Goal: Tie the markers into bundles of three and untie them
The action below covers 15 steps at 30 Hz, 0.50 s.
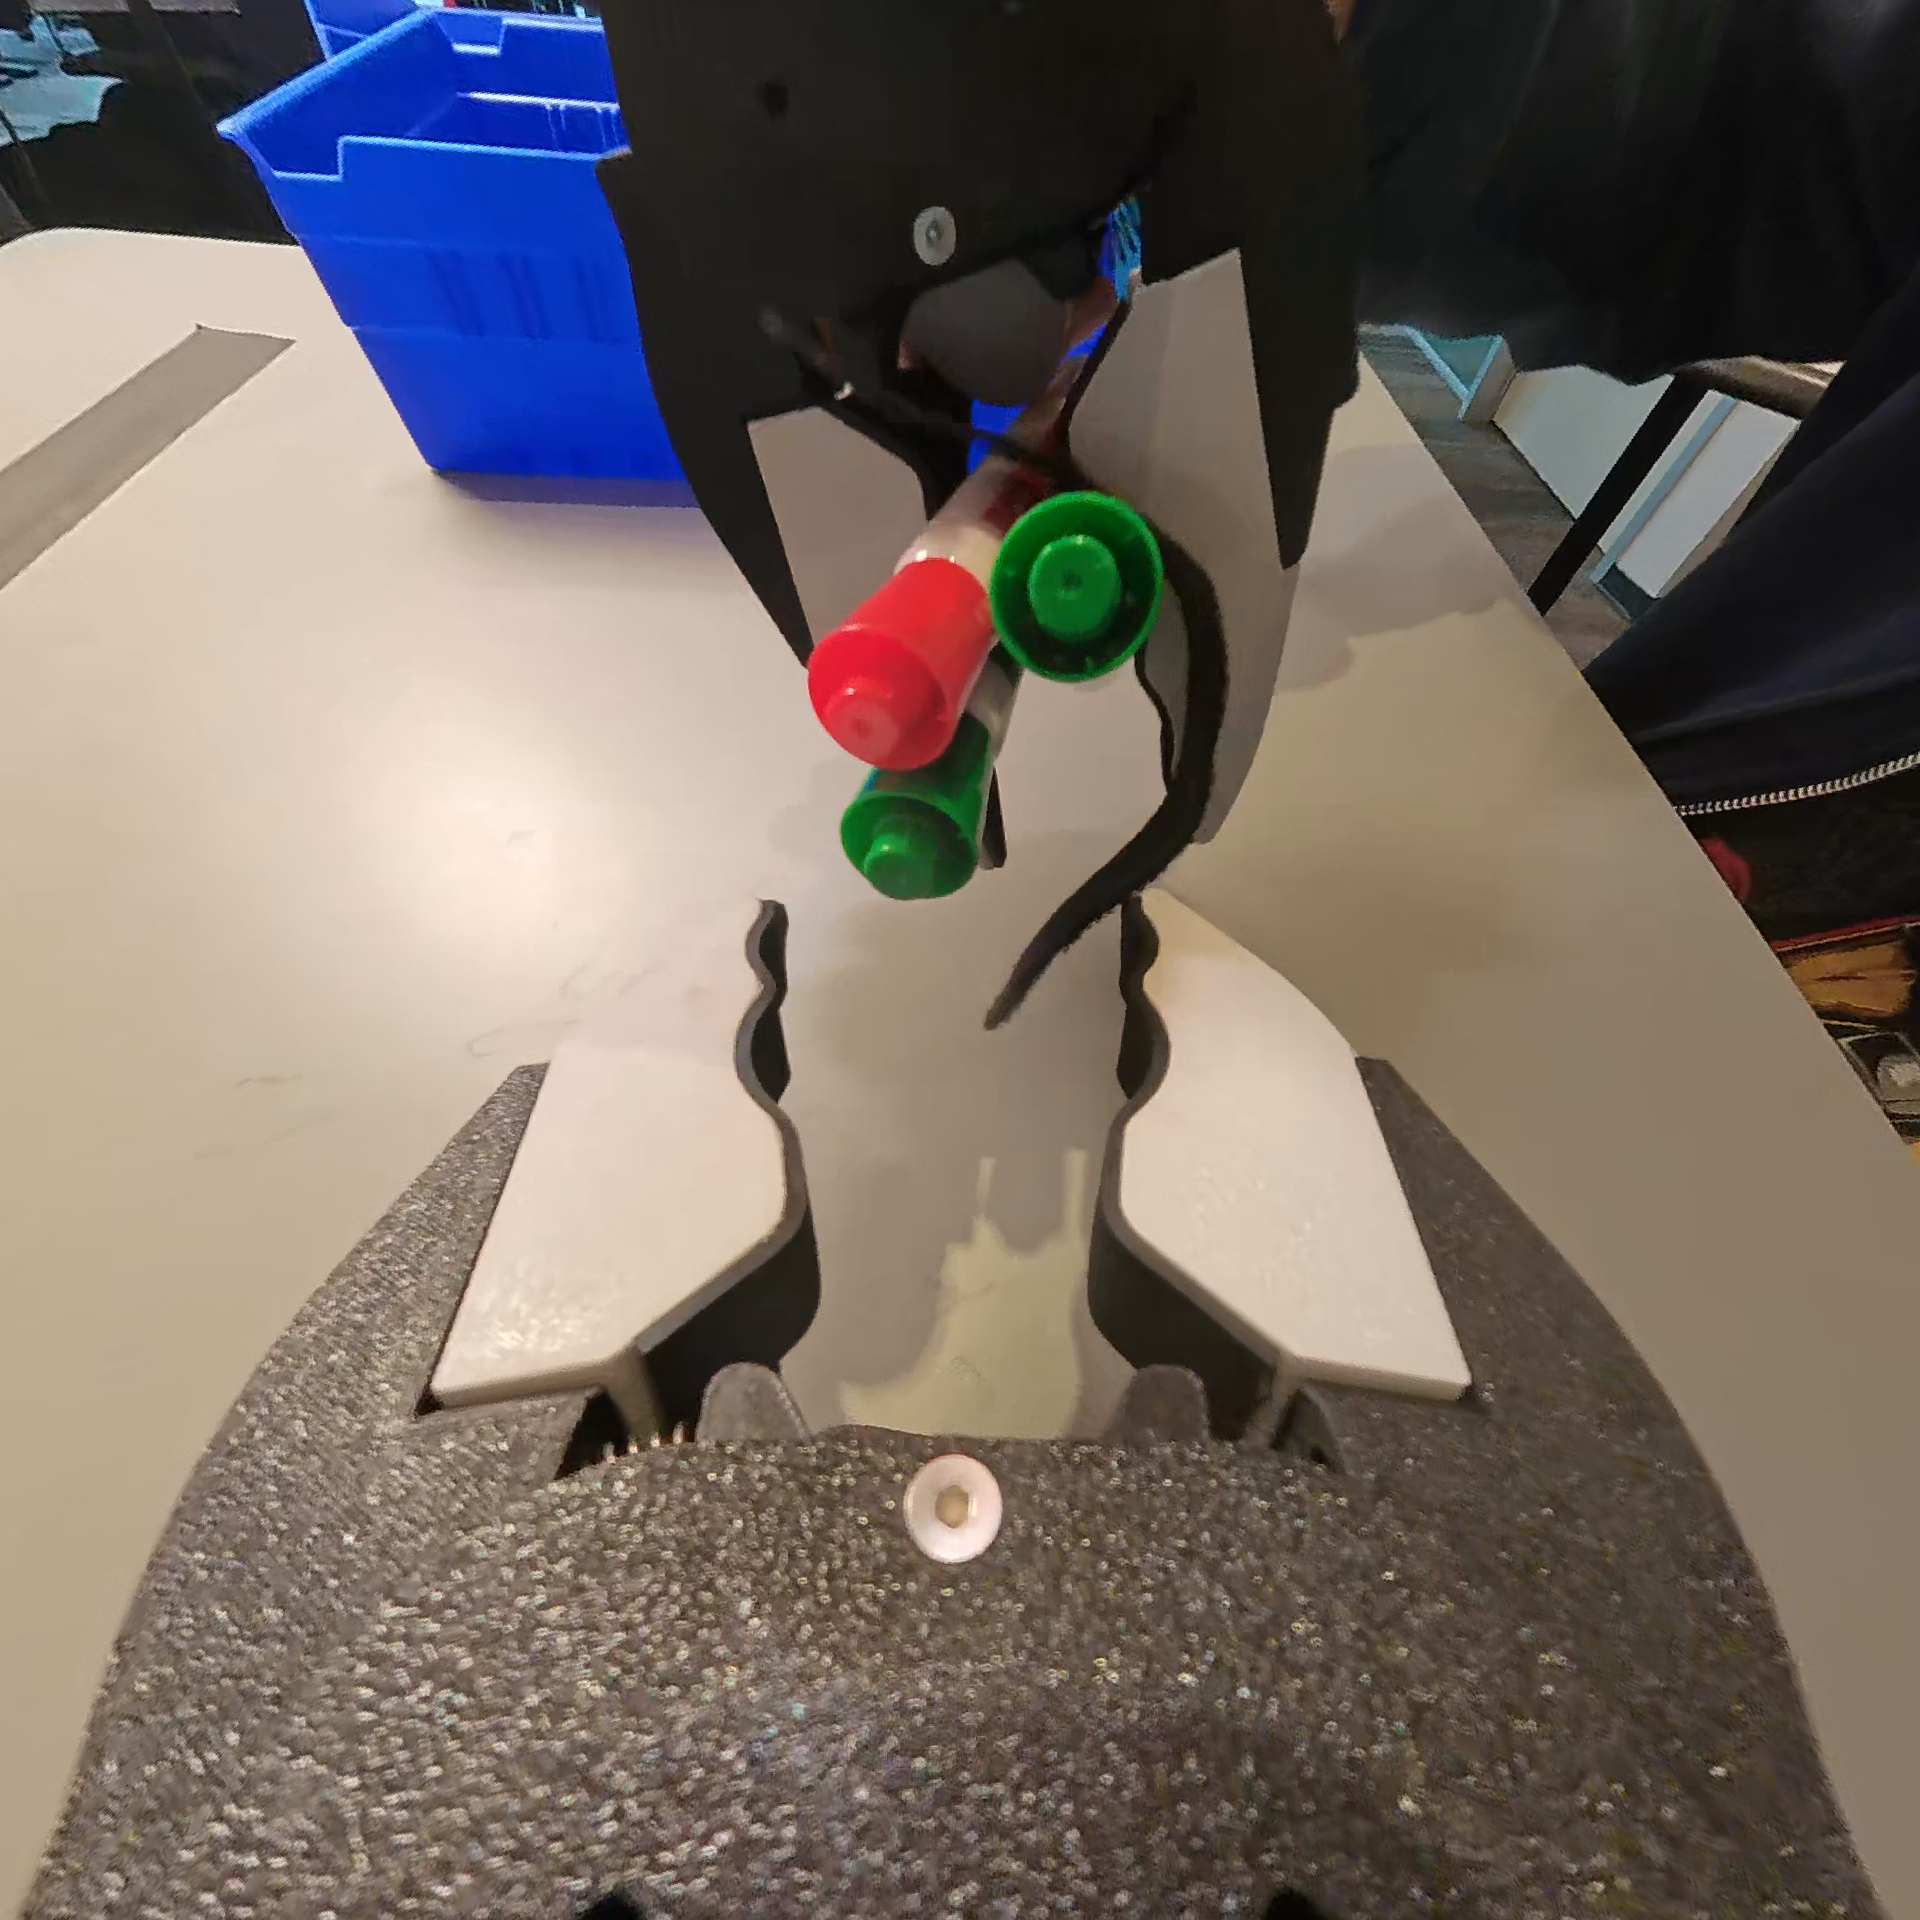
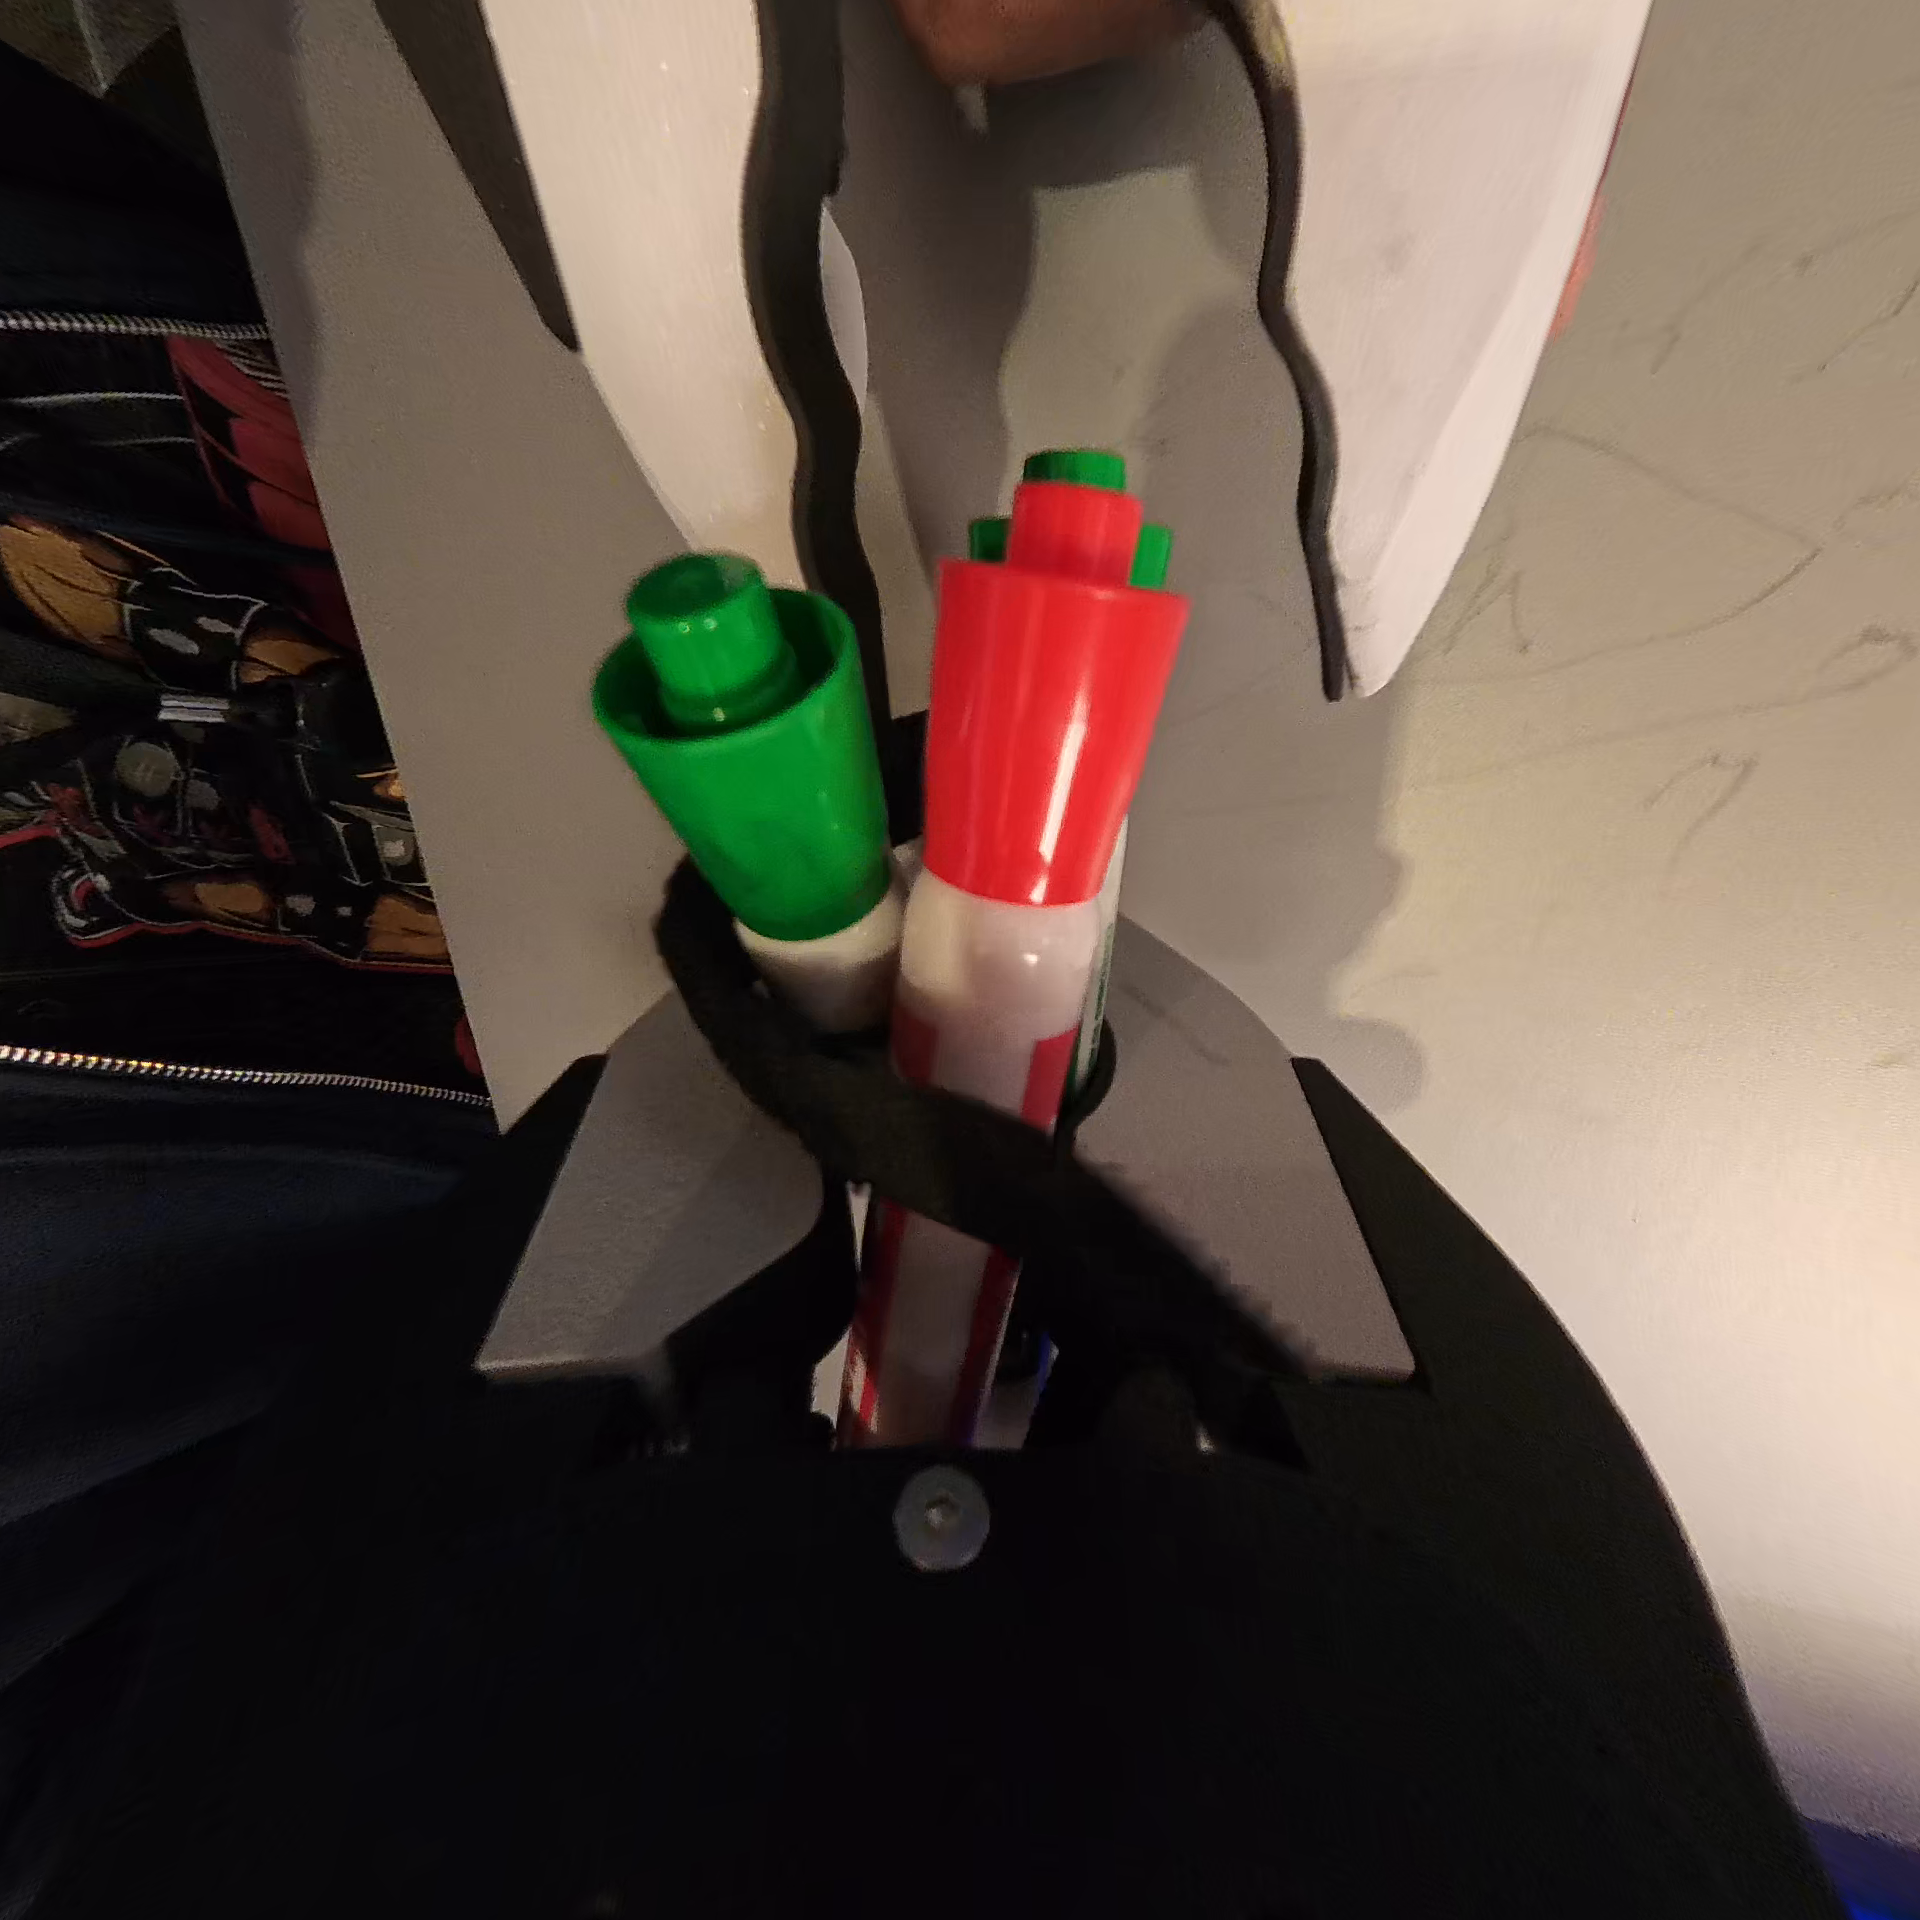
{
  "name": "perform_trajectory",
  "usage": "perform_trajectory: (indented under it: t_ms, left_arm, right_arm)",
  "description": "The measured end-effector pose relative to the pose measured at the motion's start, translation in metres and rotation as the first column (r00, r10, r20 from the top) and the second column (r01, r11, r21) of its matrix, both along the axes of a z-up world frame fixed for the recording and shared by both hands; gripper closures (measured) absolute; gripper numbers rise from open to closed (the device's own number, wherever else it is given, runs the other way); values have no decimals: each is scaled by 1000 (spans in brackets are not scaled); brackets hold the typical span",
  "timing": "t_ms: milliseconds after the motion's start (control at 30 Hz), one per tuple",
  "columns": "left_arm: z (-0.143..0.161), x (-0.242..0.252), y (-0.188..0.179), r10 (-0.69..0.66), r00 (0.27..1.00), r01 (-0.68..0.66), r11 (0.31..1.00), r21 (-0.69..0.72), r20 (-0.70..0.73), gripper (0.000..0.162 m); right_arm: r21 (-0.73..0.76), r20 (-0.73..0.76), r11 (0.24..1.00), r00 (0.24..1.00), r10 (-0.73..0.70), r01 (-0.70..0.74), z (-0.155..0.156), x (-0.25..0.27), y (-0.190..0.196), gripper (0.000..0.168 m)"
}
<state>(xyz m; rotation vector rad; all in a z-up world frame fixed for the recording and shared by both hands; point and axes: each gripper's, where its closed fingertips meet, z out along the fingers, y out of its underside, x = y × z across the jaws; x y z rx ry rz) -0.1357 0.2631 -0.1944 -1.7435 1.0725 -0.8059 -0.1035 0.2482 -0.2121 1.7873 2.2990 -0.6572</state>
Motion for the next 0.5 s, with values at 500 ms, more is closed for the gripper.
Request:
perform_trajectory:
  t_ms: [500]
  left_arm:
    - [11,-8,9,201,955,-79,880,-468,218,85]
  right_arm:
    - [204,-27,974,996,-91,94,-27,-6,29,128]
